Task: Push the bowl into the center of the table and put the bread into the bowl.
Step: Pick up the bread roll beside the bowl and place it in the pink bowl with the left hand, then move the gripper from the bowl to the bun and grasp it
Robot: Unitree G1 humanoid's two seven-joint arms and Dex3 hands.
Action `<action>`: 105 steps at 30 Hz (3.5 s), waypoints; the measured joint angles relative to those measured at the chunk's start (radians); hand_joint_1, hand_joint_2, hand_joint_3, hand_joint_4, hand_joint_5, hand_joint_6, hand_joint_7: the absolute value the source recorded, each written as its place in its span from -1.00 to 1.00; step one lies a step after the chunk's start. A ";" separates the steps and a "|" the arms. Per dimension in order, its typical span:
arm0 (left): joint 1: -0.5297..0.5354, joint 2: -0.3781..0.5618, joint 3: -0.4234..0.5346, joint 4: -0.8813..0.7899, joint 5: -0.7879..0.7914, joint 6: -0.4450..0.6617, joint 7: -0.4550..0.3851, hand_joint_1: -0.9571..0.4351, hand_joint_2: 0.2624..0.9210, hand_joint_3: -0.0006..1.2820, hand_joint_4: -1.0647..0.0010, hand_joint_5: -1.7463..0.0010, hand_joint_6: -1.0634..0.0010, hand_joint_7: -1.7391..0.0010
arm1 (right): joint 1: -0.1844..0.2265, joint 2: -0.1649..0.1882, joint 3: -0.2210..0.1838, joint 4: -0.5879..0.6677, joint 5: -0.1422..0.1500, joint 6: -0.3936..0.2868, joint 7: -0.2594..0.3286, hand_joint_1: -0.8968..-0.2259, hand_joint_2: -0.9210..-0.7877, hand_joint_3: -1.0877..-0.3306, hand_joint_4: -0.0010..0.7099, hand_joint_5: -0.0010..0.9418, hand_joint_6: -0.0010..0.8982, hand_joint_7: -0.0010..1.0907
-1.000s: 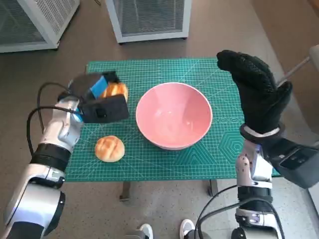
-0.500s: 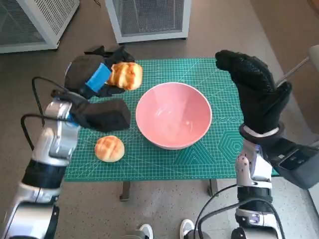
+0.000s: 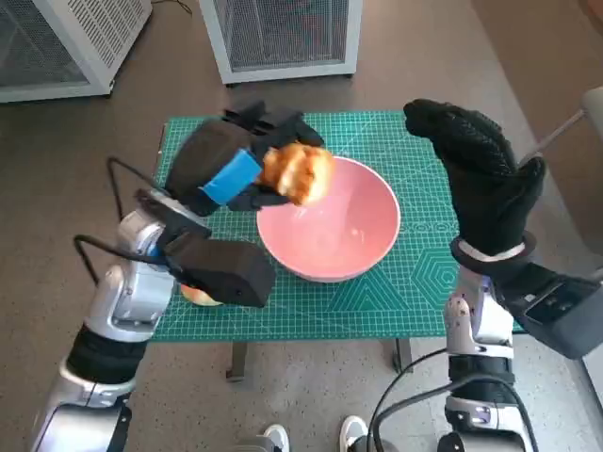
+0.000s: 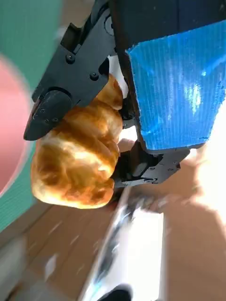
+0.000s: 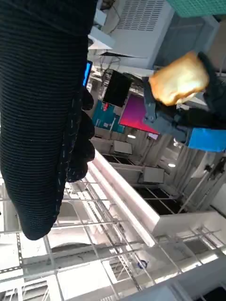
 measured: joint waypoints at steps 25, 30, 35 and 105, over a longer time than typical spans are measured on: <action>0.007 0.009 -0.012 0.071 -0.026 -0.052 -0.135 -0.16 0.72 -0.99 0.92 1.00 0.67 0.95 | 0.018 -0.009 0.005 -0.040 0.001 0.020 -0.019 0.56 -1.00 0.54 0.17 -0.99 -0.68 0.18; 0.026 0.015 -0.003 0.056 -0.040 -0.081 -0.138 -0.19 0.73 -0.99 0.94 1.00 0.67 0.95 | 0.018 -0.008 0.009 -0.041 0.001 0.023 -0.022 0.57 -1.00 0.53 0.16 -0.99 -0.69 0.18; 0.065 0.038 0.021 0.000 -0.073 -0.092 -0.168 -0.23 0.72 -1.00 0.95 1.00 0.66 0.95 | 0.022 -0.006 0.016 -0.047 0.000 0.025 -0.028 0.57 -1.00 0.53 0.16 -1.00 -0.69 0.19; 0.682 0.341 0.280 -0.582 -0.092 0.331 -0.358 0.04 0.39 -1.00 0.76 0.99 0.44 0.98 | 0.052 -0.016 0.033 -0.117 0.008 0.087 -0.020 0.59 -1.00 0.50 0.17 -0.99 -0.74 0.22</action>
